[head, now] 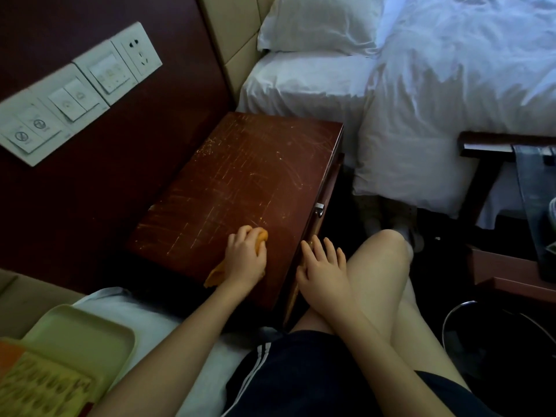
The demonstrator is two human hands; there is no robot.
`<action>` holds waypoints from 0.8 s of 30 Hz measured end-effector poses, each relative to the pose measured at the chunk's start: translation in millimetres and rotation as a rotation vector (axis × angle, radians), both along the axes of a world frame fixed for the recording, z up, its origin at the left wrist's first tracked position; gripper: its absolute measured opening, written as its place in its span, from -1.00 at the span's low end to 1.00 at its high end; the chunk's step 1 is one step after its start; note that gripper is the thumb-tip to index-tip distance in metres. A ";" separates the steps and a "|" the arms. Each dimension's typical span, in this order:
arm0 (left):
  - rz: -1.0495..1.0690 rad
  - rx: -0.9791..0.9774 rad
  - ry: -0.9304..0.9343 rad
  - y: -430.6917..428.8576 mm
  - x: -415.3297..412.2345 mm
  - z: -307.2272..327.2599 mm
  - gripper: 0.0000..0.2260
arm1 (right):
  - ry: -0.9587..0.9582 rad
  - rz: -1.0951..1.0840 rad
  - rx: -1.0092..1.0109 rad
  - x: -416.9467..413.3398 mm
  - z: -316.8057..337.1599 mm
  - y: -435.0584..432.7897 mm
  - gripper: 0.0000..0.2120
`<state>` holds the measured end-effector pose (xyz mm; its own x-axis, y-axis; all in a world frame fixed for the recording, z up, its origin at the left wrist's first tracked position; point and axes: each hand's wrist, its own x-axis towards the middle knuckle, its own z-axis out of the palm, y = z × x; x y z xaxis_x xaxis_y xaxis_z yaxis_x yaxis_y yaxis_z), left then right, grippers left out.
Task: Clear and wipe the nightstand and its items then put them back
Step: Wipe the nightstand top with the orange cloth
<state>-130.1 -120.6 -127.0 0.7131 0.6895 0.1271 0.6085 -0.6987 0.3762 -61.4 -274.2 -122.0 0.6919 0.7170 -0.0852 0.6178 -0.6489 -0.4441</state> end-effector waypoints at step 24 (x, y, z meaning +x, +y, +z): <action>-0.161 -0.024 -0.012 -27.8 38.7 -2.1 -0.68 | -0.005 -0.020 0.016 1.6 -6.5 -0.4 -0.48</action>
